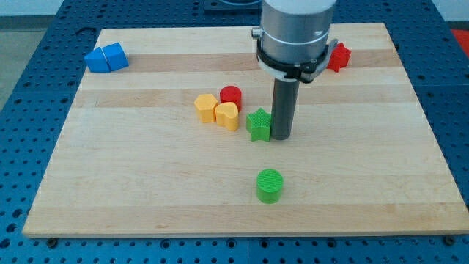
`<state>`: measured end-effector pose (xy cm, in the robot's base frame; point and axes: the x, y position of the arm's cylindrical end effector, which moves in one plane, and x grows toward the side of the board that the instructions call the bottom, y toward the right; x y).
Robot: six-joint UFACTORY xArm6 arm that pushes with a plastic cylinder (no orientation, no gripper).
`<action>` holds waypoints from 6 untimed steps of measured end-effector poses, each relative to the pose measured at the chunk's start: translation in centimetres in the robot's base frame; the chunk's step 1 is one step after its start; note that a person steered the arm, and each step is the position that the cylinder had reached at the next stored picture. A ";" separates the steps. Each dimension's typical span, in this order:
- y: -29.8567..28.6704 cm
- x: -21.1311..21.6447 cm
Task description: Slide the green star to the yellow heart
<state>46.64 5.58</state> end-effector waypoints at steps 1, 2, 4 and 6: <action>1.3 0.1; 4.1 4.3; -2.1 -0.8; -2.8 -0.9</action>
